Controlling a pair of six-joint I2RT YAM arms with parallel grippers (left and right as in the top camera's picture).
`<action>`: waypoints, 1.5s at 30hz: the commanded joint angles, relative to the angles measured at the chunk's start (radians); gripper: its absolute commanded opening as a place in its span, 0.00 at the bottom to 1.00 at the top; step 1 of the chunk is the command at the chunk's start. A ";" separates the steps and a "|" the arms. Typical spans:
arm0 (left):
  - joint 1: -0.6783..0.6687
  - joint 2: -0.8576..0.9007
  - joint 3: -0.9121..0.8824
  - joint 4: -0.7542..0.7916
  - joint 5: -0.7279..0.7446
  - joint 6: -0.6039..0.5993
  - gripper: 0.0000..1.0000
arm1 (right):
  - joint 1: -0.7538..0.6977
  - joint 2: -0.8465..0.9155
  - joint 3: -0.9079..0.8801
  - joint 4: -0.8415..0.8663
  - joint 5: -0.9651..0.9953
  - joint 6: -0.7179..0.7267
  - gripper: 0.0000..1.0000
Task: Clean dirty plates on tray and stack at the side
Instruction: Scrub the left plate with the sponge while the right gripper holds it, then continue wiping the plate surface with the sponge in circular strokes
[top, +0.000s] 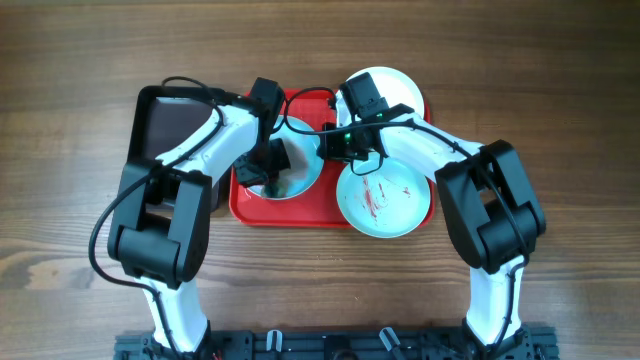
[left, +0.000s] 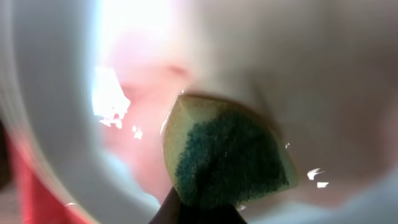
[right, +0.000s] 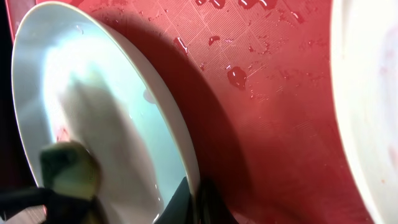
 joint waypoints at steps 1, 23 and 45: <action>0.017 0.061 -0.045 -0.010 -0.275 -0.248 0.04 | -0.009 0.043 -0.007 -0.005 0.025 0.004 0.04; -0.117 0.061 -0.045 0.406 -0.216 0.092 0.04 | -0.009 0.043 -0.007 -0.005 0.025 0.003 0.04; -0.055 0.061 -0.045 0.370 0.141 0.136 0.04 | -0.009 0.043 -0.007 -0.005 -0.017 -0.020 0.04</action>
